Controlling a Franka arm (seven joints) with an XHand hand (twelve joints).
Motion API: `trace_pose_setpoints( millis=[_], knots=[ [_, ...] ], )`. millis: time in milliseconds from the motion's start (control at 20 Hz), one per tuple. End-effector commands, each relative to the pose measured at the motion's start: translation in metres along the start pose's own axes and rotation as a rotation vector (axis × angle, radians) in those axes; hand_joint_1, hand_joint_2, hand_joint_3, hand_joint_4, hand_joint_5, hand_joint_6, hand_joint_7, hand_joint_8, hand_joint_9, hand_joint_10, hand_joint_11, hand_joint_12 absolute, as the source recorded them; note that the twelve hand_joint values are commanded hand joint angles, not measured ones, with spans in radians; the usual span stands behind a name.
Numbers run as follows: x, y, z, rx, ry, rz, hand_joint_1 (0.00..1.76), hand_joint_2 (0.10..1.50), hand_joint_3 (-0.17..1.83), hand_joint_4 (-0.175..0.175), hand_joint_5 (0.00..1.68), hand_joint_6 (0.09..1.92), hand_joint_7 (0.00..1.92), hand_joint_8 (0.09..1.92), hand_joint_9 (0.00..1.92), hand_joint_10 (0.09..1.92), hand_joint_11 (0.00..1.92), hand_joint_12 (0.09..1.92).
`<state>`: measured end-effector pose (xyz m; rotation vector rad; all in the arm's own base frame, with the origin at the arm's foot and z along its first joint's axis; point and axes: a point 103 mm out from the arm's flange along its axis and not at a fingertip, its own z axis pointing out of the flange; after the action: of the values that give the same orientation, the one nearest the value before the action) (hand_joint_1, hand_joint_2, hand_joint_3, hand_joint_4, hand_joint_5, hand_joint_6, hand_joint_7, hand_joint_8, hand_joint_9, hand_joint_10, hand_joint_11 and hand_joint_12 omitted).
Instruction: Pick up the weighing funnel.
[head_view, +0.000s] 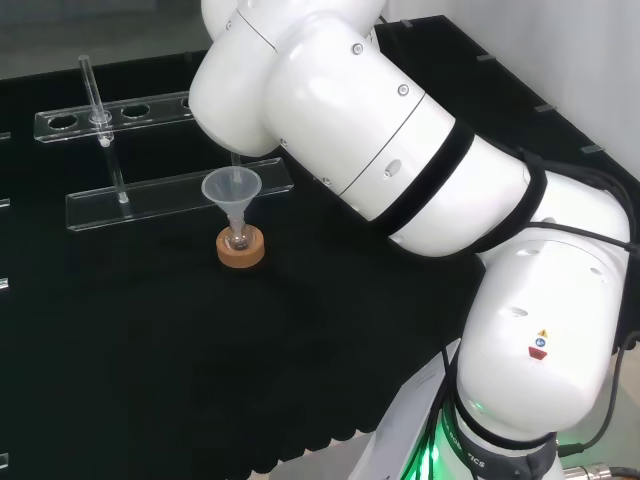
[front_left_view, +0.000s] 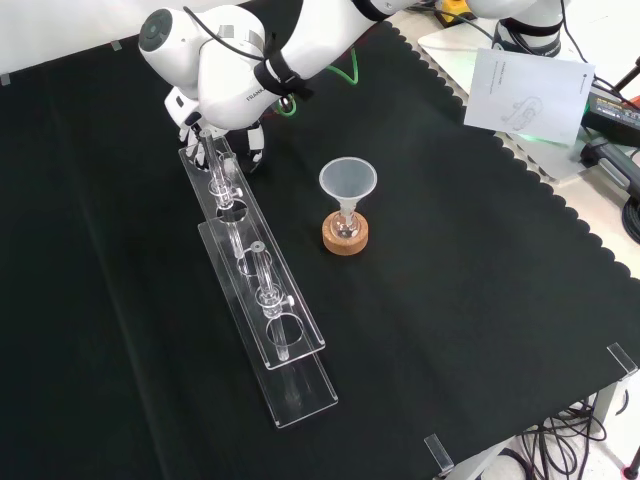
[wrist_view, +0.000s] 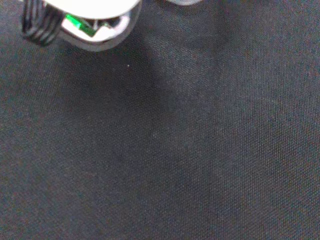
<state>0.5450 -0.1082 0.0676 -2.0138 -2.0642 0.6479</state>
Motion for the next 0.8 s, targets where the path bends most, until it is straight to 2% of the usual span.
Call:
trace_pose_setpoints(
  millis=[50, 100, 200, 400, 800],
  knots=[
    [-0.001, -0.002, -0.001, -0.02, -0.005, 0.012, 1.03, 0.76, 0.48, 0.131, 1.07, 0.77, 0.53, 0.67, 0.79, 0.51, 0.55, 1.29],
    [-0.002, -0.004, -0.002, -0.024, -0.006, 0.015, 1.06, 0.77, 0.48, 0.153, 1.12, 0.78, 0.55, 0.67, 0.8, 0.5, 0.55, 1.28],
    [-0.004, -0.006, -0.004, -0.033, 0.001, 0.021, 1.08, 0.73, 0.6, 0.171, 1.16, 0.83, 0.57, 0.65, 0.83, 0.48, 0.58, 1.26],
    [-0.006, -0.01, -0.009, -0.052, 0.005, 0.025, 1.09, 0.68, 0.72, 0.175, 1.15, 0.91, 0.59, 0.64, 0.86, 0.46, 0.61, 1.25],
    [-0.004, -0.025, -0.024, -0.084, 0.004, 0.034, 1.09, 0.68, 0.73, 0.175, 1.14, 0.95, 0.6, 0.65, 0.88, 0.46, 0.63, 1.25]
  ],
)
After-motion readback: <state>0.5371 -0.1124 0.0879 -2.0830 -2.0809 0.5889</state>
